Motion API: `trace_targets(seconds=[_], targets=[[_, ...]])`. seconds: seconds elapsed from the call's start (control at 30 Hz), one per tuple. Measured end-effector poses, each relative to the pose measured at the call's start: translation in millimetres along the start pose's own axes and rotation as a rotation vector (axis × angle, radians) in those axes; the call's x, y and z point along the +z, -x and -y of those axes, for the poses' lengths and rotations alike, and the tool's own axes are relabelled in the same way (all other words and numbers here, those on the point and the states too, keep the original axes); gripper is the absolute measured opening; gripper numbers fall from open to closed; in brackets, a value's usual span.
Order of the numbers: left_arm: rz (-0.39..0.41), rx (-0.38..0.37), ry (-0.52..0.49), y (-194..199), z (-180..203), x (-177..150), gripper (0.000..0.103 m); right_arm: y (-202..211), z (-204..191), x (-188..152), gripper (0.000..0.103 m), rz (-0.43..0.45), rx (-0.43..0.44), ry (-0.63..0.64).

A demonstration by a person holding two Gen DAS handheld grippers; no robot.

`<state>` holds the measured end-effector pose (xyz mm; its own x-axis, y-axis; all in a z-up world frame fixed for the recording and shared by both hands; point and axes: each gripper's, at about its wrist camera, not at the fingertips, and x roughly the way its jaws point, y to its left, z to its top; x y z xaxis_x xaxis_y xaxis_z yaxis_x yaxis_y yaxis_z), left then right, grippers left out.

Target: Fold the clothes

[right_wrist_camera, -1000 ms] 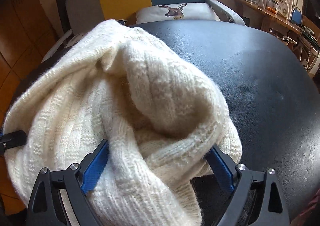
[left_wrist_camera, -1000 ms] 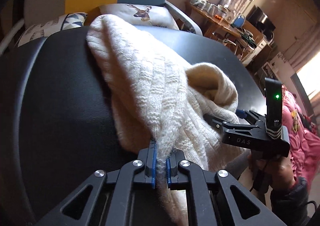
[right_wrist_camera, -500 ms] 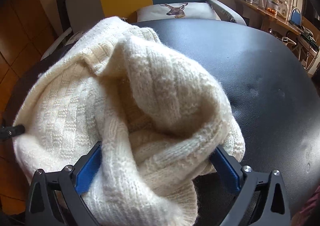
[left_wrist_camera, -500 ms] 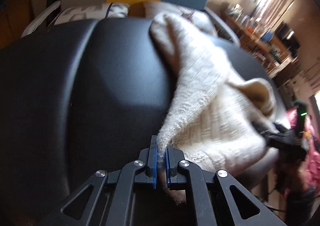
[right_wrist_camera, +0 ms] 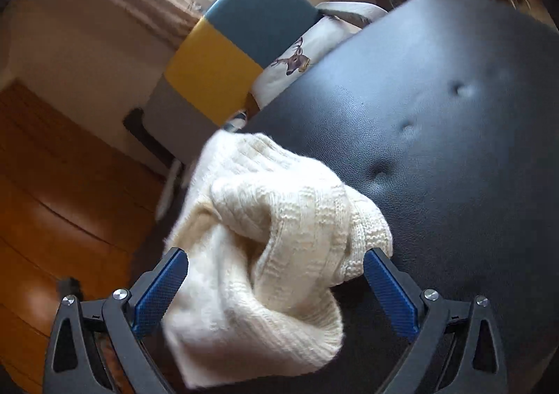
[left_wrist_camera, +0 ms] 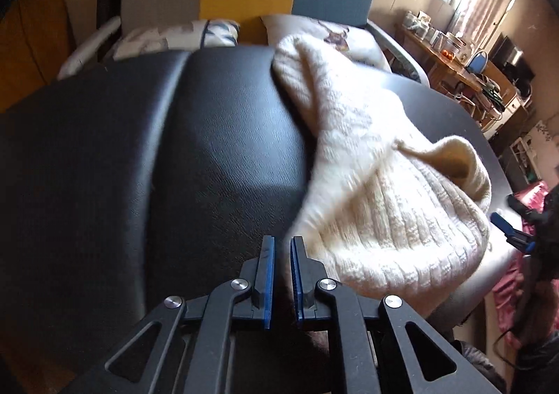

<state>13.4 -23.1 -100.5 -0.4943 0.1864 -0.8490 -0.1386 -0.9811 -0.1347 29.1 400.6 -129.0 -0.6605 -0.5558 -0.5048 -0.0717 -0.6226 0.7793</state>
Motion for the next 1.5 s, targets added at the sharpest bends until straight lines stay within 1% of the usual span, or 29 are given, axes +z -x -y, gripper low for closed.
trace_targets(seconds=[0.03, 0.13, 0.17, 0.2, 0.23, 0.3, 0.33, 0.4, 0.5, 0.57, 0.6, 0.63, 0.7, 0.77, 0.8, 0.9, 0.93, 0.97, 1.0, 1.03, 1.13, 1.2, 1.23, 1.3, 1.37, 1.43, 1.5], targets=[[0.007, 0.007, -0.005, 1, 3, 0, 0.011, -2, 8, 2, 0.103, -0.011, 0.037, -0.064], [0.027, 0.020, -0.022, 3, 14, 2, 0.011, -19, 19, 2, 0.103, -0.059, 0.130, -0.158], [0.022, -0.015, -0.041, 1, 22, 2, 0.011, -25, 22, 2, 0.103, -0.076, 0.161, -0.189], [0.016, -0.043, -0.063, -1, 29, 2, 0.011, -30, 25, 2, 0.097, -0.083, 0.188, -0.216], [0.005, -0.052, -0.094, -6, 38, 1, 0.011, -33, 25, 2, 0.083, -0.070, 0.193, -0.229], [-0.018, -0.068, -0.155, -16, 54, -1, 0.011, -37, 21, 1, 0.067, -0.054, 0.118, -0.217], [-0.034, -0.076, -0.183, -23, 63, -2, 0.011, -43, 19, 0, 0.067, -0.071, 0.100, -0.201], [-0.096, -0.076, -0.212, -43, 70, -7, 0.011, -53, 15, -1, 0.067, -0.100, 0.066, -0.167], [-0.161, -0.056, -0.226, -66, 72, -17, 0.012, -60, 11, -4, 0.066, -0.099, 0.034, -0.097], [-0.140, -0.071, -0.215, -64, 69, -17, 0.012, -64, 3, -8, 0.066, -0.100, 0.008, -0.014], [-0.143, -0.081, -0.207, -65, 67, -17, 0.012, -66, 2, -10, 0.067, -0.099, 0.012, 0.005], [-0.147, -0.094, -0.193, -65, 64, -16, 0.012, -67, 4, -11, 0.070, -0.092, 0.036, 0.001], [-0.154, -0.124, -0.157, -66, 57, -13, 0.012, -67, 13, -12, 0.071, -0.060, 0.086, -0.045], [-0.155, -0.140, -0.142, -66, 53, -12, 0.013, -66, 20, -14, 0.071, -0.039, 0.119, -0.074], [-0.153, -0.143, -0.140, -66, 52, -12, 0.013, -66, 19, -13, 0.071, -0.044, 0.121, -0.067], [-0.138, -0.120, -0.168, -64, 56, -12, 0.013, -71, 14, -9, 0.070, -0.080, 0.094, -0.041], [-0.134, -0.110, -0.176, -63, 58, -12, 0.013, -71, 14, -8, 0.055, -0.081, 0.068, -0.035], [-0.130, -0.102, -0.181, -63, 59, -12, 0.013, -70, 15, -9, 0.045, -0.076, 0.033, -0.036], [-0.128, -0.098, -0.183, -63, 59, -12, 0.013, -69, 16, -10, 0.028, -0.070, -0.002, -0.037], [-0.127, -0.097, -0.181, -62, 59, -11, 0.013, -68, 17, -10, 0.025, -0.063, -0.025, -0.039], [-0.124, -0.105, -0.170, -61, 55, -11, 0.013, -61, 15, -9, 0.019, -0.033, -0.038, -0.029], [-0.122, -0.117, -0.158, -60, 49, -21, 0.013, -55, 3, -3, 0.018, -0.011, -0.036, 0.013], [-0.122, -0.134, -0.139, -57, 45, -20, 0.013, -52, -6, 1, 0.018, 0.001, -0.026, 0.040], [-0.120, -0.167, -0.103, -52, 36, -19, 0.014, -50, -32, 12, 0.018, 0.022, 0.015, 0.115], [-0.115, -0.199, -0.067, -46, 27, -17, 0.014, -53, -65, 18, 0.018, 0.031, 0.034, 0.227], [-0.078, -0.225, -0.039, -33, 15, -13, 0.014, -63, -103, 15, 0.018, 0.015, 0.044, 0.369], [-0.044, -0.254, -0.014, -19, 4, -7, 0.014, -82, -135, 4, 0.018, -0.037, 0.064, 0.495]])
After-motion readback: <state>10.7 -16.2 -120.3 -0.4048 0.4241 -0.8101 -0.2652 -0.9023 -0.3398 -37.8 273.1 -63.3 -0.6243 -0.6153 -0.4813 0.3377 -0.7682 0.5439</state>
